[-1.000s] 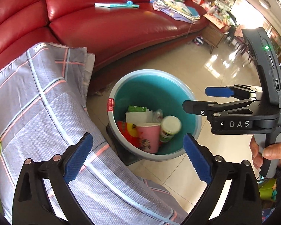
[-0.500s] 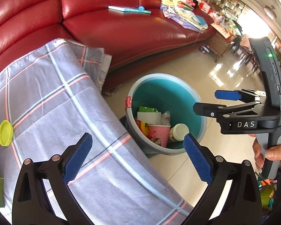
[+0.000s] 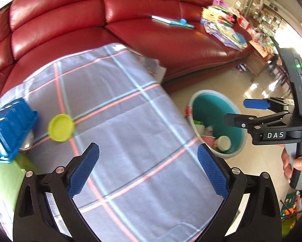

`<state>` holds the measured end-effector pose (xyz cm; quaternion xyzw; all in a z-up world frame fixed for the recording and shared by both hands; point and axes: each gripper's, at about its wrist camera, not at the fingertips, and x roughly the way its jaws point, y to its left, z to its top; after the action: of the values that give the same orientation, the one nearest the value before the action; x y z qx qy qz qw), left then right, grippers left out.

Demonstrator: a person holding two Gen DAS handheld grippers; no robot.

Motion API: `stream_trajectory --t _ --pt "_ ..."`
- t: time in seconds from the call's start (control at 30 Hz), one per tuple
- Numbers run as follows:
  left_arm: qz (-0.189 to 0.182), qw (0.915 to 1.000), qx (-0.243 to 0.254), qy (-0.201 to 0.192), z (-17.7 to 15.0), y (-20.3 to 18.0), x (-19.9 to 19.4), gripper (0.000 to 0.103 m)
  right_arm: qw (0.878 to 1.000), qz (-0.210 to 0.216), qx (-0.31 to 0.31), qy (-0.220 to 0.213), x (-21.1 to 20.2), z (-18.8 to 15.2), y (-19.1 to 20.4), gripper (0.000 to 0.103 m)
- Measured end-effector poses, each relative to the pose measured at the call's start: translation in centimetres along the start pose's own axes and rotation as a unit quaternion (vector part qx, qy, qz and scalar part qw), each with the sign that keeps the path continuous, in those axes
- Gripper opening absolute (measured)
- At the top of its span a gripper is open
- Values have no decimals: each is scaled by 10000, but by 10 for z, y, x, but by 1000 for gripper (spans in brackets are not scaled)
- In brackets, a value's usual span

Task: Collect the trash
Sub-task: 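Move both tools back over the table toward the green box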

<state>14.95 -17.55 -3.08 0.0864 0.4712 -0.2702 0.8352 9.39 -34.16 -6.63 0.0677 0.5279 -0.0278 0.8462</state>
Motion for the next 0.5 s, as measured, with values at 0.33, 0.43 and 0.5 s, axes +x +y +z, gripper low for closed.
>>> stream_trajectory --t 0.33,0.43,0.5 --pt "801 9951 -539 -191 -9 108 -54 98 9975 230 -672 22 6 28 89 87" --pt "1014 9917 -749 -257 -15 140 -72 98 9960 297 -841 57 10 33 117 87" --pt "1079 9893 -941 -268 -22 162 -82 98 9945 328 -993 86 12 35 136 87"
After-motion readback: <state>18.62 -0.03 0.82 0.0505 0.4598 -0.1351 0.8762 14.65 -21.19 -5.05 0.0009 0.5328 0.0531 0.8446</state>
